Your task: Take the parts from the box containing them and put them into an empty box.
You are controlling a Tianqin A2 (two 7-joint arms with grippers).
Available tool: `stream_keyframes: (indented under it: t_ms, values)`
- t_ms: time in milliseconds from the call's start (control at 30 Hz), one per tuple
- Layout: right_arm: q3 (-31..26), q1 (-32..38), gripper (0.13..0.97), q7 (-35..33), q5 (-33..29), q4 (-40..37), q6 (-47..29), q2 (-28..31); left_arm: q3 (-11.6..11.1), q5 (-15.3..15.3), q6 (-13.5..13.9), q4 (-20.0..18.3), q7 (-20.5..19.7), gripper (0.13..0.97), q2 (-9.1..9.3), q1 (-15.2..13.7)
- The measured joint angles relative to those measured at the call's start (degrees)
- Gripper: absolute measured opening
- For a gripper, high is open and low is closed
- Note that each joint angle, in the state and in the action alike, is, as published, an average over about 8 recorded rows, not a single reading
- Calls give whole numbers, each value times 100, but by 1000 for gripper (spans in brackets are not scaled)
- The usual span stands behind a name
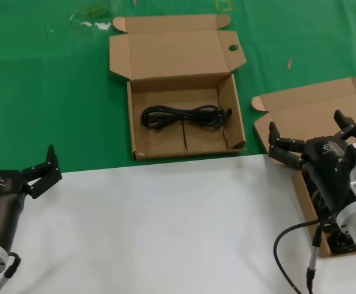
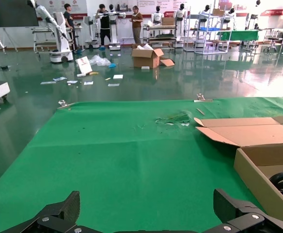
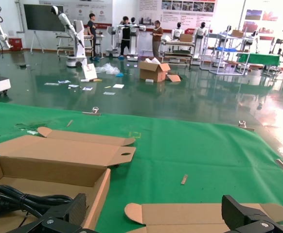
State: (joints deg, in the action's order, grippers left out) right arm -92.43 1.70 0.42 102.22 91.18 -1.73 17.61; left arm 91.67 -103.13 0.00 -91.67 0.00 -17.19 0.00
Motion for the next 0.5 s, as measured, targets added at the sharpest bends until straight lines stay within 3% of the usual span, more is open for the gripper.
stream_keyframes:
  t_ms: [500]
  values:
    - [0, 0, 966, 0, 0, 0, 0, 0, 0, 0, 0, 0, 0, 966, 0, 0]
